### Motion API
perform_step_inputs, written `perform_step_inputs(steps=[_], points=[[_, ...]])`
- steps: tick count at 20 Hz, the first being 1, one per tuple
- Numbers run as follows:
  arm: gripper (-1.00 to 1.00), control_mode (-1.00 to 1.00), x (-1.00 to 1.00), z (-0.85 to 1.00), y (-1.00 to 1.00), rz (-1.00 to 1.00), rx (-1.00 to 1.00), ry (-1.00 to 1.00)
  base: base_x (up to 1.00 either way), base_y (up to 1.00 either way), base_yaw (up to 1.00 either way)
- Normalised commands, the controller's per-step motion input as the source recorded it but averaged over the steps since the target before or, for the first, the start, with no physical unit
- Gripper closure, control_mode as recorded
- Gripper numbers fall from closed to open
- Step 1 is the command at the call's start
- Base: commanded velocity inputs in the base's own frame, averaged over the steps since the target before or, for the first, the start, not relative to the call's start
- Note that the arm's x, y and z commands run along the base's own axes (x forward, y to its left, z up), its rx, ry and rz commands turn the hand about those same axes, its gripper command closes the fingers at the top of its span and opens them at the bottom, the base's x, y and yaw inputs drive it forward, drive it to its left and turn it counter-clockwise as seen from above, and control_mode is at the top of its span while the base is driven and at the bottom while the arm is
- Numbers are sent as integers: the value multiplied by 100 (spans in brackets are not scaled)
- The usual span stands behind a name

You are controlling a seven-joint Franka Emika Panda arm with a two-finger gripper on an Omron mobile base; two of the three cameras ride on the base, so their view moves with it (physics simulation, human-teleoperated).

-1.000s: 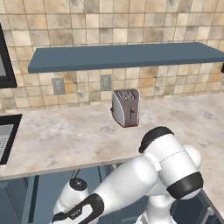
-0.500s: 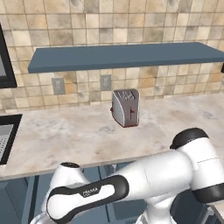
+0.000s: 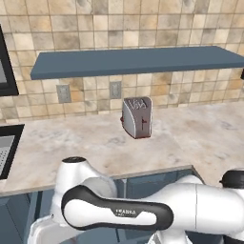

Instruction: Take the tongs from the drawer on the left and place them on the dining counter next to the tray containing the kebab skewer.

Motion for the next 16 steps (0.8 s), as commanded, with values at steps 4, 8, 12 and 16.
perform_step_inputs(steps=[4, 8, 12, 16], points=[[-100, -100, 41, 60, 0, -33, -60, 9, 0, 0, 0], [-100, -100, 9, -21, -18, -28, -39, -5, 0, 0, 0], [-100, -100, 0, -31, -15, -2, -9, -35, 0, 0, 0], [-100, -100, 0, -10, -18, 0, 0, -40, 0, 0, 0]])
